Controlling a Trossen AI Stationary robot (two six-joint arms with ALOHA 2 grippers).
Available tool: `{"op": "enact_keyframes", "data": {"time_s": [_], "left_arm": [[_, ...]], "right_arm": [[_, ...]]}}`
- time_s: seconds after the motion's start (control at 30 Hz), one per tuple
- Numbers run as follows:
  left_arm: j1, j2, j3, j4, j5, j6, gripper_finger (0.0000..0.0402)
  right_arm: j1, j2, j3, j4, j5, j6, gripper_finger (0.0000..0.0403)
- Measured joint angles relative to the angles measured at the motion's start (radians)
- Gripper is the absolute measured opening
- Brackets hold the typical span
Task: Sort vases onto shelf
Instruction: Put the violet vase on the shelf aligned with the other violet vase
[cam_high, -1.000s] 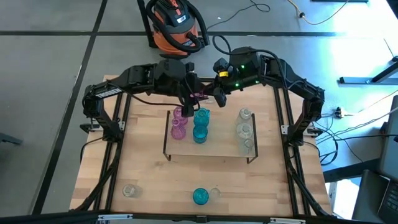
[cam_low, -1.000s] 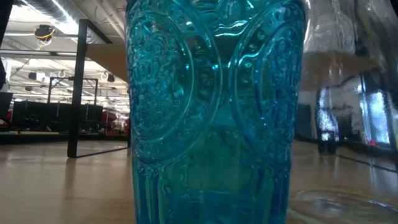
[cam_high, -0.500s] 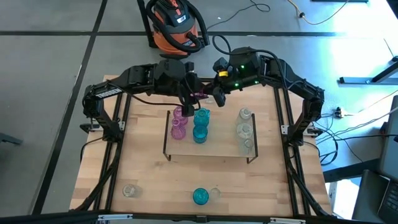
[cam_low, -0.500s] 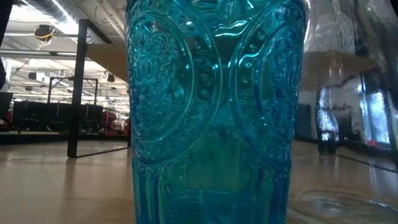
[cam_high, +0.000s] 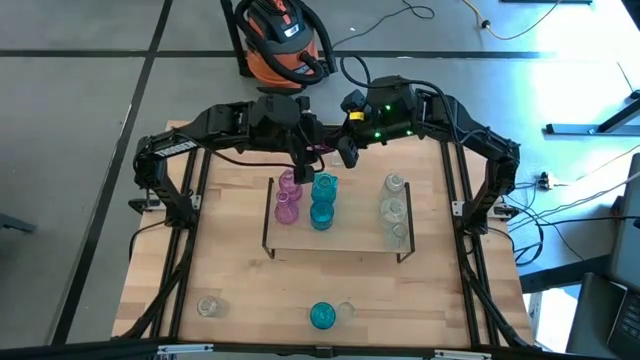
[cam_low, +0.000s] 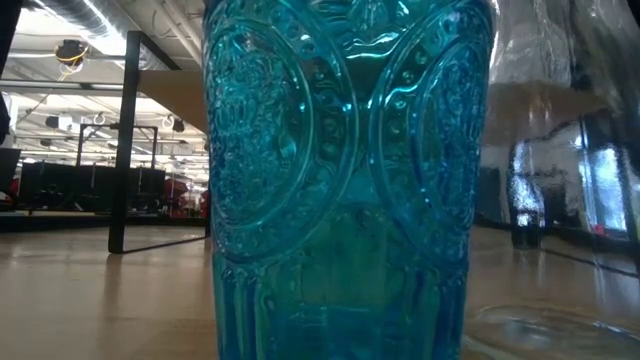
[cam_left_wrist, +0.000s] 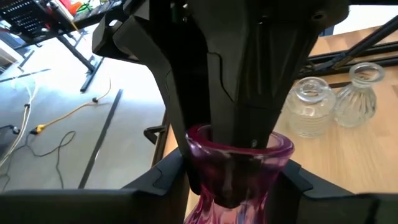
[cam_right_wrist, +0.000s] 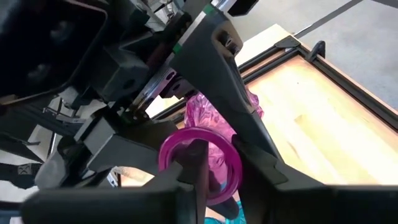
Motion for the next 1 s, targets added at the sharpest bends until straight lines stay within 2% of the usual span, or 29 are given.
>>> {"op": "enact_keyframes", "data": {"time_s": [0.6,0.77,0.83,1.0], "left_arm": [[0.004,0.0,0.002,-0.062,-0.083,0.005,0.0131],[0.028,-0.003,-0.001,-0.166,-0.184,0.0,0.0122],[0.037,-0.003,-0.001,-0.242,-0.177,-0.013,0.0118],[0.048,-0.011,-0.002,-0.239,-0.168,-0.043,0.0117]], "right_arm": [[-0.001,-0.002,0.005,0.013,-0.001,0.005,0.0095],[0.002,-0.043,0.016,0.018,-0.021,0.003,0.0096],[0.002,-0.049,0.015,0.022,-0.015,0.003,0.0096],[-0.001,-0.084,0.01,0.012,0.041,0.002,0.0096]]}}
